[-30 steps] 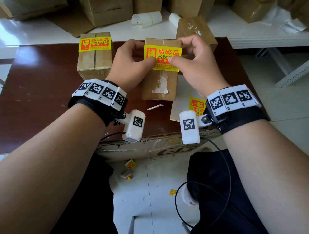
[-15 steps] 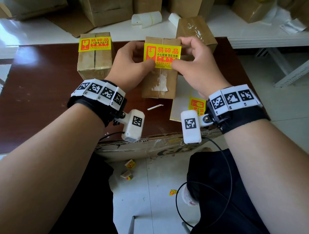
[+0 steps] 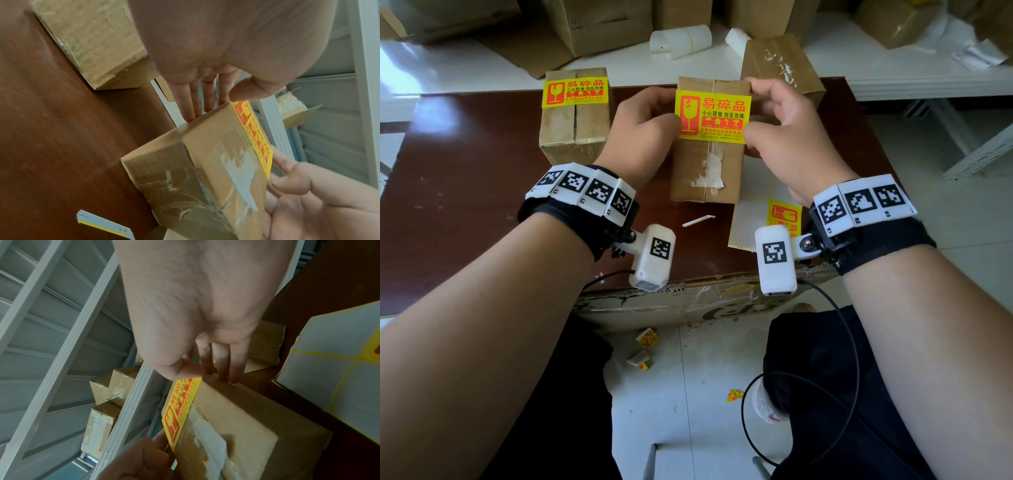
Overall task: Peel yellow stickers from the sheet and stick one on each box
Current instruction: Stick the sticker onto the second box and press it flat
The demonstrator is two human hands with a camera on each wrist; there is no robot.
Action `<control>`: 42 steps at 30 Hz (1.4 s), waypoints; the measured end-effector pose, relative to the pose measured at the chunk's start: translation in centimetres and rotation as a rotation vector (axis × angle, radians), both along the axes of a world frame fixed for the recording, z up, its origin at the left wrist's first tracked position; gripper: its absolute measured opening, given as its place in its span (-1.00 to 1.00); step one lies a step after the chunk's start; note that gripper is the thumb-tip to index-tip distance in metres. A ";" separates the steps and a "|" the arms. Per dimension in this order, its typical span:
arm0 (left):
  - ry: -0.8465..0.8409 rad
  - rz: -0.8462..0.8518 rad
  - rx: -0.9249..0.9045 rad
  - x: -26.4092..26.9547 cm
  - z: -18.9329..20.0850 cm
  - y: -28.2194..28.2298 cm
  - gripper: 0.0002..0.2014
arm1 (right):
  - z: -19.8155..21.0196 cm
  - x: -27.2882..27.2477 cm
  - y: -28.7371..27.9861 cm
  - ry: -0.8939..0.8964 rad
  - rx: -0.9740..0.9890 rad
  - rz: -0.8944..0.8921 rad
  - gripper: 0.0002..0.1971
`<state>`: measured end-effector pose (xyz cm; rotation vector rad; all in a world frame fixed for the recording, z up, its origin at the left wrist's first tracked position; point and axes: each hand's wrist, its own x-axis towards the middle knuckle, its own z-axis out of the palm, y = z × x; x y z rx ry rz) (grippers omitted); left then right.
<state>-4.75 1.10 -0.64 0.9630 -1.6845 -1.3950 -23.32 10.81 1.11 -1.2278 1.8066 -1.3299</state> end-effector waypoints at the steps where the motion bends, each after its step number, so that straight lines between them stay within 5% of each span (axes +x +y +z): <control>1: 0.005 0.007 0.019 0.0 0.0 -0.1 -0.58 | 0.0 0.0 0.0 -0.031 -0.001 0.001 -0.40; 7: -0.024 0.027 -0.074 -0.2 -0.3 -0.2 -0.74 | 0.0 0.6 0.0 -0.020 -0.050 -0.025 -0.43; 24: -0.005 -0.024 -0.045 0.3 0.2 0.3 -0.60 | 0.2 0.4 0.3 0.021 -0.011 -0.011 -0.47; 31: -0.025 0.042 -0.109 -0.1 0.1 0.4 -0.77 | 0.2 0.6 0.1 -0.039 -0.039 -0.015 -0.60; 42: -0.036 0.014 -0.121 0.0 0.0 0.2 -0.65 | 0.3 0.9 0.2 0.025 -0.033 -0.028 -0.46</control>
